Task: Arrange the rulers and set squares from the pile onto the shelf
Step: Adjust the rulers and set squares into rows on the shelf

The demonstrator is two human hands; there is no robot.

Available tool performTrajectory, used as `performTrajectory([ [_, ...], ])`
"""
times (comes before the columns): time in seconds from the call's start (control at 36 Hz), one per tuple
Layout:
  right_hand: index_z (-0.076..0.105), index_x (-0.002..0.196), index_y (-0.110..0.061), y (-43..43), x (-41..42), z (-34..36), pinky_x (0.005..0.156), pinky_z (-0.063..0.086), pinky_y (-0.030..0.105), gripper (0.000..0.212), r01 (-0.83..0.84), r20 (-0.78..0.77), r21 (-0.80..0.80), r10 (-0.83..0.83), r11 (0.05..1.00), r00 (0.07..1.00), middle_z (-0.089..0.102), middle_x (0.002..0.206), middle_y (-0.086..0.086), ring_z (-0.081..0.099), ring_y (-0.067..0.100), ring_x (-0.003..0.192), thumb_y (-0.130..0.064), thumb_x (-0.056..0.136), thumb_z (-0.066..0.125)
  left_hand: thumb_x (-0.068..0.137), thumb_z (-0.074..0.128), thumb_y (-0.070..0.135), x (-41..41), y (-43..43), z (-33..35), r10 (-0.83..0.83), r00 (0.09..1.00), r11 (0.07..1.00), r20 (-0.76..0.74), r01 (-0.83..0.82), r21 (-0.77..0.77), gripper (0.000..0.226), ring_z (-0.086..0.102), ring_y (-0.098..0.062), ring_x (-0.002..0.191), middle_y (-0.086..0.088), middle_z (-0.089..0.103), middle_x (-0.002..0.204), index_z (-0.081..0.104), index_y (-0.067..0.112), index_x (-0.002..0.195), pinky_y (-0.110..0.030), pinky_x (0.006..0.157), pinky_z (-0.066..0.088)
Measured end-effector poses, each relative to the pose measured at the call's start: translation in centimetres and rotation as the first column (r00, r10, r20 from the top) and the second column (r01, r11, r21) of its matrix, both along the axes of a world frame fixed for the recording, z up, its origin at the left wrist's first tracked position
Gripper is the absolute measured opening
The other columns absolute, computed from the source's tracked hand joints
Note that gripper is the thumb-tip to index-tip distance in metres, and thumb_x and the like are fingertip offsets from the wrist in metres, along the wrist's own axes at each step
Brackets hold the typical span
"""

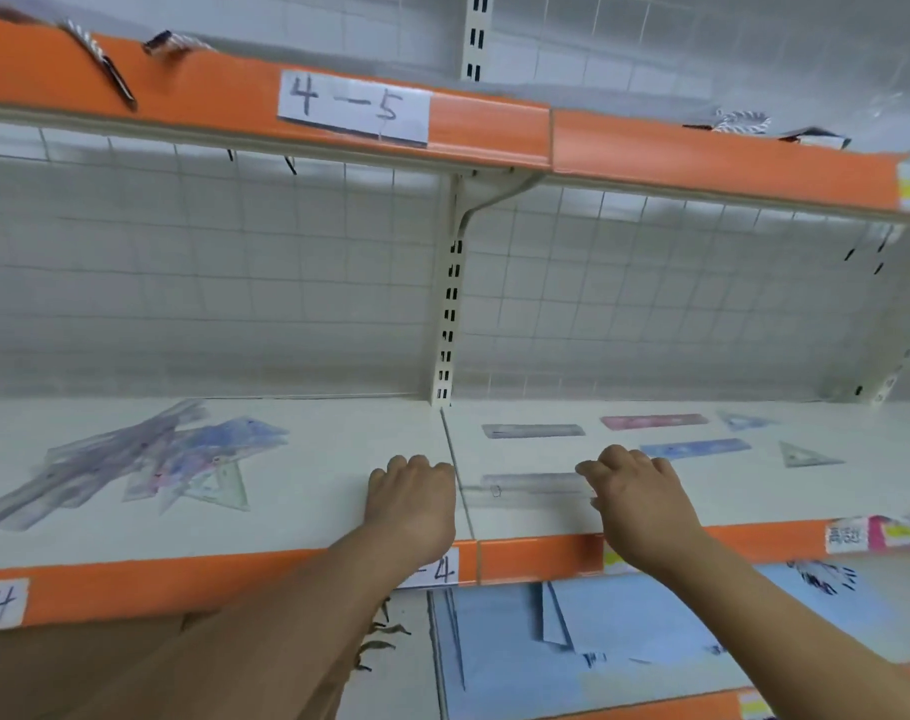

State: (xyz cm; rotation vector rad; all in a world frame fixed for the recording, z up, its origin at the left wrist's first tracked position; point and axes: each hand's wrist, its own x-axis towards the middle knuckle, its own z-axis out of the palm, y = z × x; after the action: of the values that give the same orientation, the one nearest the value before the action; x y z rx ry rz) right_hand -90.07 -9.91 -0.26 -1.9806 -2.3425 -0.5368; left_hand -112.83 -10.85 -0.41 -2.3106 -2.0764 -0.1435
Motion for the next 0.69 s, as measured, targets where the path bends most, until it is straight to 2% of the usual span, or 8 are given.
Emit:
performTrajectory([
  [0.11,0.049,0.13,-0.023,1.0,1.6,0.0,0.088,0.034,0.032,0.045,-0.005,-0.023,-0.004,0.005,1.0,1.0,0.05,0.12,0.0,0.049,0.023,0.109,-0.011,0.087,0.051,0.093,0.049,0.013,1.6,1.0,0.6,-0.008,1.0,1.0,-0.027,0.008,0.003,0.03,0.043,-0.026,0.117,-0.006,0.05,0.122,0.049,0.016,0.123,-0.032,0.094,0.034],
  [0.22,0.047,0.133,-0.023,2.2,2.2,0.1,0.09,0.034,0.031,0.046,0.008,-0.022,0.001,-0.008,1.0,1.0,0.049,0.121,0.001,0.049,0.023,0.111,-0.01,0.089,0.049,0.087,0.045,0.001,2.4,2.6,1.0,-0.025,0.998,1.0,-0.062,0.025,0.01,0.035,0.043,-0.026,0.116,-0.008,0.049,0.121,0.05,0.014,0.119,-0.032,0.095,0.035],
  [0.44,0.047,0.136,-0.023,5.5,2.7,0.3,0.09,0.037,0.035,0.047,0.012,-0.085,0.016,-0.01,1.0,0.996,0.052,0.121,0.002,0.049,0.026,0.113,-0.013,0.09,0.049,0.089,0.046,0.005,2.8,6.4,0.8,-0.056,0.997,0.998,-0.054,0.057,0.017,0.032,0.043,-0.026,0.117,-0.007,0.05,0.122,0.05,0.014,0.12,-0.033,0.096,0.035],
  [0.69,0.043,0.138,-0.026,8.5,2.7,-0.7,0.095,0.034,0.033,0.043,-0.047,-0.067,-0.071,0.043,0.996,0.997,0.048,0.126,0.0,0.045,0.023,0.119,-0.019,0.095,0.042,0.094,0.046,0.014,3.1,8.9,-0.7,-0.043,0.997,0.999,-0.062,0.042,-0.003,0.028,0.042,-0.025,0.118,-0.006,0.049,0.124,0.05,0.016,0.122,-0.033,0.097,0.034],
])
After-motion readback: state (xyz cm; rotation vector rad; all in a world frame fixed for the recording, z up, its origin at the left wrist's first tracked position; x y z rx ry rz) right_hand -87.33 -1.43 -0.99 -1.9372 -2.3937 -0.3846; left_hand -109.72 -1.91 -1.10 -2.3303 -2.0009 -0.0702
